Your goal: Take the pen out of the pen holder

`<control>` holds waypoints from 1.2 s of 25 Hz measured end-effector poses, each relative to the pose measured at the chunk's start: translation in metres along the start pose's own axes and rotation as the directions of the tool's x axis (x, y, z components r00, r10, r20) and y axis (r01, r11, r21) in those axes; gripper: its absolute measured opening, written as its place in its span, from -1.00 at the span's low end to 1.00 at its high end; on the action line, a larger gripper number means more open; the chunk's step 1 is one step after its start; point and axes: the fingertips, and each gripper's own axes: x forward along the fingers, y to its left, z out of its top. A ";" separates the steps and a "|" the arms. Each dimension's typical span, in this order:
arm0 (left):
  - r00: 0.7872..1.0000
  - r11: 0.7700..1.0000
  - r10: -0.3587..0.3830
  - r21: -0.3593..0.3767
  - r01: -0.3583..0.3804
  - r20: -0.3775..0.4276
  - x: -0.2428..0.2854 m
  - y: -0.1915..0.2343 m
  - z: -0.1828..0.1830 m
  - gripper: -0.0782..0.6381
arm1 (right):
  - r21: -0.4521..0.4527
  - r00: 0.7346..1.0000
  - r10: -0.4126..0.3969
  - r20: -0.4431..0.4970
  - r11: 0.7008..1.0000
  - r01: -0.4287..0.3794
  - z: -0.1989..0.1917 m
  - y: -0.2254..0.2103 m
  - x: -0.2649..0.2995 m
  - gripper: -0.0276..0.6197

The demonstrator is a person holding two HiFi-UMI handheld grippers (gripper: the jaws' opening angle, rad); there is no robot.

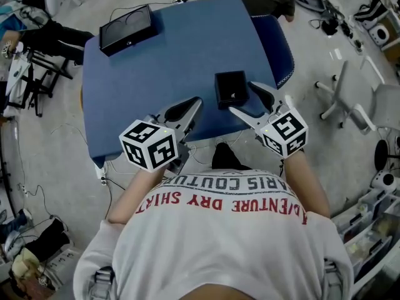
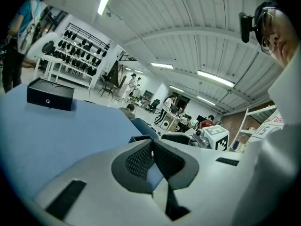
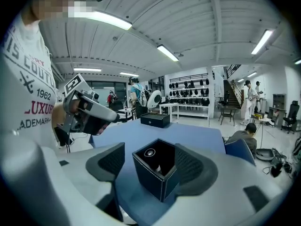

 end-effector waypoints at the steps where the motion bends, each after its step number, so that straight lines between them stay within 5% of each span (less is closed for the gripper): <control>1: 1.000 1.000 0.005 -0.003 -0.005 0.002 0.001 0.002 0.000 -0.69 | -0.002 1.000 0.003 -0.002 1.000 -0.003 0.000 -0.001 0.002 0.11; 3: 1.000 1.000 0.011 -0.010 -0.011 0.004 0.002 0.006 0.000 -0.69 | 0.000 1.000 0.004 -0.002 1.000 -0.004 -0.001 -0.003 0.005 -0.12; 13: 0.999 0.999 0.034 -0.024 -0.034 0.007 0.004 0.016 -0.002 -0.69 | -0.005 0.999 0.036 -0.034 0.999 -0.036 -0.014 0.000 0.013 -0.54; 30: 0.999 0.999 0.042 -0.027 -0.041 0.015 0.005 0.020 0.002 -0.69 | -0.065 0.999 -0.013 -0.032 0.998 0.011 -0.006 -0.011 0.017 -0.66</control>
